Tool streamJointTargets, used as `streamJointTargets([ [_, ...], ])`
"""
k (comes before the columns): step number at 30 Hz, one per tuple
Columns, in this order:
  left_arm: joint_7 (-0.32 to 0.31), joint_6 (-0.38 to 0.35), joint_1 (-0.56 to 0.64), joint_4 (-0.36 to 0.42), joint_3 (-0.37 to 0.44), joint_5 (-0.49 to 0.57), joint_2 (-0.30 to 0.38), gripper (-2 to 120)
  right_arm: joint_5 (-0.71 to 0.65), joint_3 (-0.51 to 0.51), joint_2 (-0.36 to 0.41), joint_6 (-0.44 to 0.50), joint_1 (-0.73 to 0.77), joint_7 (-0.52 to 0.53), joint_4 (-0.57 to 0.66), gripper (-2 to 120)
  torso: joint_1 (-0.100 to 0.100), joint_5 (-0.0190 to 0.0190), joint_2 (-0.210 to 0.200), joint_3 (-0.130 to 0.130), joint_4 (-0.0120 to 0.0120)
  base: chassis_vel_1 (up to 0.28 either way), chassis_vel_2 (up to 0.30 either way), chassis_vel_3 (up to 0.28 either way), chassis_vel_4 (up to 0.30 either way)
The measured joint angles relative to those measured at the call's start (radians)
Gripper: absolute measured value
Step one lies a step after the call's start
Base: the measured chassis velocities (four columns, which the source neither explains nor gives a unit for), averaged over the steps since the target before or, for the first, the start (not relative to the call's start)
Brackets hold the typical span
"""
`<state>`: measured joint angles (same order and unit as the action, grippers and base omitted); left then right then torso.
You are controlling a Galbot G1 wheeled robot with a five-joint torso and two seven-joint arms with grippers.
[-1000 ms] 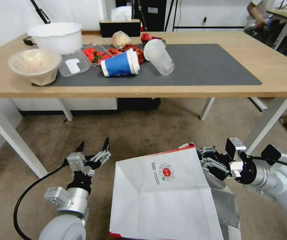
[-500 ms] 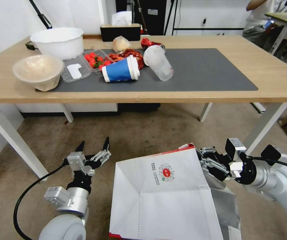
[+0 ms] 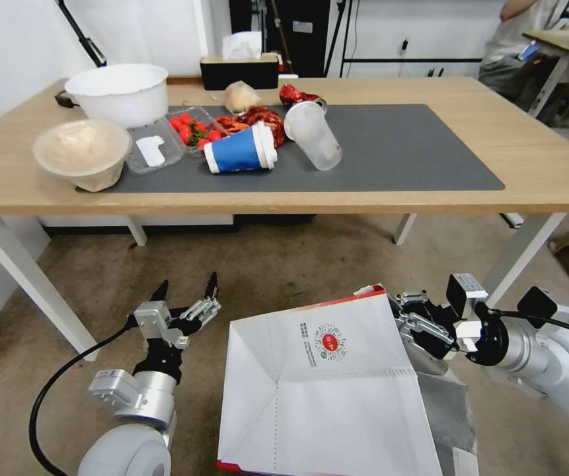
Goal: Pick up the food delivery bag from the floor and place it on the table.
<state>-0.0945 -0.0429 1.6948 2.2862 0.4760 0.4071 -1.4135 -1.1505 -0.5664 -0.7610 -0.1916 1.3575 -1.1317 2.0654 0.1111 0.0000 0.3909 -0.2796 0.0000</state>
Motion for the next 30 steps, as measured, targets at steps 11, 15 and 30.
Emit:
streamJointTargets([
  [11, 0.001, -0.002, -0.001, 0.0, -0.003, -0.001, -0.002, 100, 0.001, 0.004, 0.005, 0.001, -0.002, -0.001, -0.004, 0, 0.016, 0.0, 0.043, -0.027, 0.0, 0.0, 0.0, 0.0, 0.0],
  [15, 0.001, -0.002, 0.0, 0.0, -0.002, -0.001, -0.001, 100, 0.001, 0.009, 0.006, 0.001, -0.008, -0.001, -0.006, 0, 0.022, 0.0, 0.06, -0.038, 0.0001, 0.0, 0.0, 0.0, 0.0],
  [30, 0.001, -0.004, -0.002, 0.0, 0.0, -0.001, 0.001, 100, 0.003, 0.016, 0.006, 0.001, -0.015, -0.001, -0.007, 0, 0.044, 0.0, 0.123, -0.08, 0.0, 0.0, 0.0, 0.0, 0.0],
])
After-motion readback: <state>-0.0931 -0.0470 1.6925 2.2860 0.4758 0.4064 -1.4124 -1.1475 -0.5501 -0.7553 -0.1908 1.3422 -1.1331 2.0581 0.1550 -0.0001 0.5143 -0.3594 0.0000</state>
